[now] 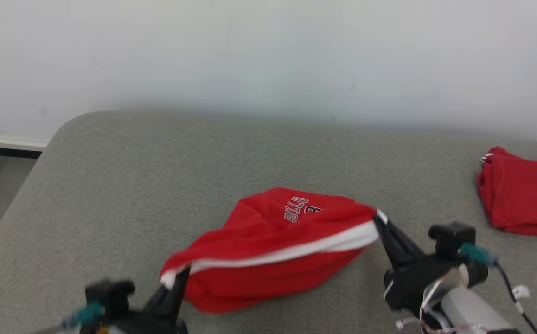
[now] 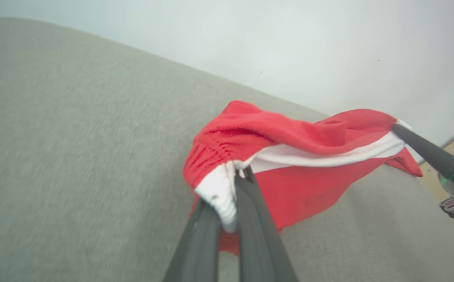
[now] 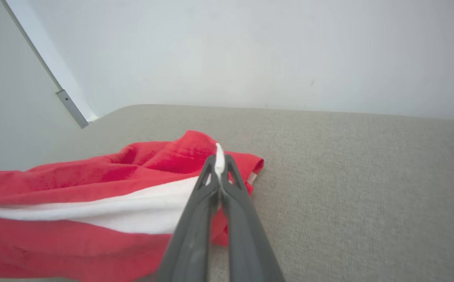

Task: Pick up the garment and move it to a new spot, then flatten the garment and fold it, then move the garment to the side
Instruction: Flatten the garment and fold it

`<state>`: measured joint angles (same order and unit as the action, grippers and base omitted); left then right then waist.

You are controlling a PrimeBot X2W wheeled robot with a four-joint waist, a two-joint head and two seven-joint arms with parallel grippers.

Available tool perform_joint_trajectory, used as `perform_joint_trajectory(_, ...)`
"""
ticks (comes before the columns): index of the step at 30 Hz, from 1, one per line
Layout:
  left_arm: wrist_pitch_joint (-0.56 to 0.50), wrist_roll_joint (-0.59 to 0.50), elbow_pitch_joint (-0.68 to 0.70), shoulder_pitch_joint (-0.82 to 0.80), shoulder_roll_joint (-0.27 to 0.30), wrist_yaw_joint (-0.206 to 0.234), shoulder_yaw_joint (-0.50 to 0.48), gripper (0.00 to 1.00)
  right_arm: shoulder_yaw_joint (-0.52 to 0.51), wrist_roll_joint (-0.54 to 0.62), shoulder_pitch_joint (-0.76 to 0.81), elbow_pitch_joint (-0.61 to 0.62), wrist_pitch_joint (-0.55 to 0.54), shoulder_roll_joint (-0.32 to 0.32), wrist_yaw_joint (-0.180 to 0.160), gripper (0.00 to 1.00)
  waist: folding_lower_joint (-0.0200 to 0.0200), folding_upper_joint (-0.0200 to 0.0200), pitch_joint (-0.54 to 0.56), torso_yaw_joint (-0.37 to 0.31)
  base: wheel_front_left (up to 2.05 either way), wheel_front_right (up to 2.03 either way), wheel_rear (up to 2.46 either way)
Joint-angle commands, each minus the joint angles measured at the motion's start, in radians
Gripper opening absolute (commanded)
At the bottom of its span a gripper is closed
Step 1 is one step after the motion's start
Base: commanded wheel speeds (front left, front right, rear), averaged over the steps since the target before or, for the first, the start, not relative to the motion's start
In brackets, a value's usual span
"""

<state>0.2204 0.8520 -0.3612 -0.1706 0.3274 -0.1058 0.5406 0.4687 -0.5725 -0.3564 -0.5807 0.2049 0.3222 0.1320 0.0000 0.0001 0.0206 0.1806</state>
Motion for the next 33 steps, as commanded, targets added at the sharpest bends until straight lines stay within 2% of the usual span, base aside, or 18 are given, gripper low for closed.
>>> perform_joint_trajectory(1, -0.031, -0.008, 0.039, -0.065, 0.018, -0.003, -0.007, 0.00, -0.020, -0.034, -0.026, 0.037, -0.017, 0.000, -0.002, 0.00, 0.0000, -0.0001, 0.001, -0.028, 0.00, 0.00, 0.00)
perform_joint_trajectory(3, -0.091, -0.028, 0.083, -0.157, 0.047, -0.007, 0.002, 0.00, -0.035, -0.051, -0.078, 0.080, -0.051, 0.004, -0.002, 0.00, 0.0000, -0.0001, -0.018, -0.049, 0.00, 0.00, 0.00)
perform_joint_trajectory(7, -0.243, 0.014, 0.118, -0.413, 0.072, -0.016, -0.002, 0.00, -0.096, -0.098, -0.256, 0.106, -0.129, -0.013, -0.002, 0.00, 0.0000, -0.0001, -0.095, -0.102, 0.00, 0.00, 0.00)
perform_joint_trajectory(11, -0.380, 0.059, 0.062, -0.719, 0.073, -0.025, -0.005, 0.00, -0.170, -0.122, -0.511, 0.037, -0.206, -0.037, -0.002, 0.00, 0.0000, -0.0001, -0.201, -0.152, 0.00, 0.00, 0.00)
perform_joint_trajectory(15, -0.457, 0.095, -0.034, -1.014, 0.061, -0.026, -0.004, 0.00, -0.233, -0.101, -0.805, -0.076, -0.256, -0.079, -0.002, 0.00, 0.0000, -0.0001, -0.322, -0.206, 0.00, 0.00, 0.00)
perform_joint_trajectory(19, -0.446, 0.100, -0.129, -1.274, 0.062, -0.023, -0.004, 0.00, -0.277, -0.045, -1.082, -0.190, -0.255, -0.105, -0.002, 0.00, 0.0000, -0.0001, -0.434, -0.253, 0.00, 0.00, 0.00)
perform_joint_trajectory(24, -0.398, 0.108, -0.189, -1.499, 0.068, -0.023, 0.059, 0.00, -0.300, 0.034, -1.331, -0.295, -0.226, -0.119, -0.002, 0.00, 0.0000, -0.0001, -0.533, -0.280, 0.00, 0.00, 0.00)
perform_joint_trajectory(26, -0.349, 0.120, -0.215, -1.579, 0.075, -0.023, 0.101, 0.00, -0.294, 0.070, -1.415, -0.345, -0.202, -0.129, -0.002, 0.00, 0.0000, -0.0001, -0.565, -0.287, 0.00, 0.00, 0.00)
perform_joint_trajectory(33, -0.262, 0.182, -0.284, -1.629, 0.095, -0.024, 0.178, 0.00, -0.274, 0.087, -1.461, -0.415, -0.162, -0.142, -0.002, 0.00, 0.0000, -0.0001, -0.585, -0.289, 0.00, 0.00, 0.00)
